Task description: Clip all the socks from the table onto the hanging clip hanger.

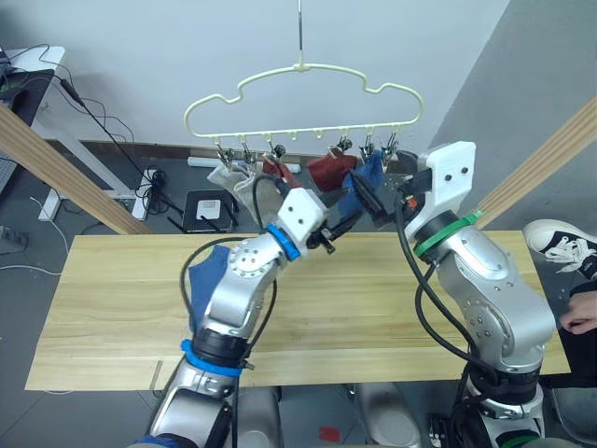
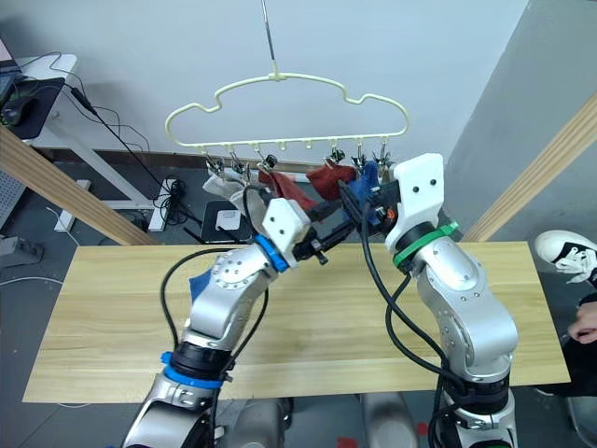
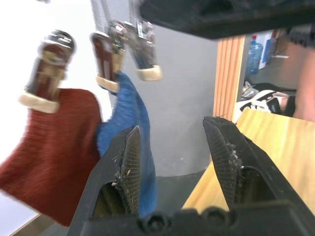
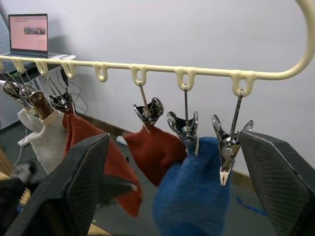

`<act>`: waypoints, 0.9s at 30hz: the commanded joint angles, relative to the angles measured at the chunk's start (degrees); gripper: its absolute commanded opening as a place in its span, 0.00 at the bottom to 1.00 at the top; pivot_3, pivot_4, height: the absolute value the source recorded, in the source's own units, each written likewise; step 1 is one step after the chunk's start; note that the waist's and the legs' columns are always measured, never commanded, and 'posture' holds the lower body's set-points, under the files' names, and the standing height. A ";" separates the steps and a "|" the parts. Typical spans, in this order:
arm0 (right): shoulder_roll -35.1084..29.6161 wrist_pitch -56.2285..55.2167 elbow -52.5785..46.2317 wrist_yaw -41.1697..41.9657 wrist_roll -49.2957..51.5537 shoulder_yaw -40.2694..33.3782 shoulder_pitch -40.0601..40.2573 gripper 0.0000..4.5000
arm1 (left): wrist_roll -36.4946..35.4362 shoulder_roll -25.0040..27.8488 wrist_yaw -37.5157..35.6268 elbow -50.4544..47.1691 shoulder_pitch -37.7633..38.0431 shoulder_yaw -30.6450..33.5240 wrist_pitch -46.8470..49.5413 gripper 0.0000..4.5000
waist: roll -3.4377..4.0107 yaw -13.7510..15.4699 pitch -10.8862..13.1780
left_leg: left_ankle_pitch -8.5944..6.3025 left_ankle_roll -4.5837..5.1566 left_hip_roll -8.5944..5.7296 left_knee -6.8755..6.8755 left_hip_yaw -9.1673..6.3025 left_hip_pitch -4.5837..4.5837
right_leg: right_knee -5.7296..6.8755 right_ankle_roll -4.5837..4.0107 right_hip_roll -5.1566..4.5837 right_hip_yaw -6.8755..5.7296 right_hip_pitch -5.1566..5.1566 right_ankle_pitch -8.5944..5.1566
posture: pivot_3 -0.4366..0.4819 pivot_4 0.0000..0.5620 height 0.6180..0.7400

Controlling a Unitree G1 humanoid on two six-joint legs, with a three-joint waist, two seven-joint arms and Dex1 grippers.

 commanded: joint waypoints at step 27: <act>2.43 -11.15 16.94 -8.62 -7.92 -1.28 -7.49 0.68 | -8.29 9.83 -2.36 -10.69 -0.39 5.18 8.23 0.50 | 0.00 0.31 0.00 | 0.00 0.00 0.01 -0.03 0.01 -0.02 | -0.05 -0.01 -0.01 0.00 -0.02 0.01 | 0.35 0.56 1.00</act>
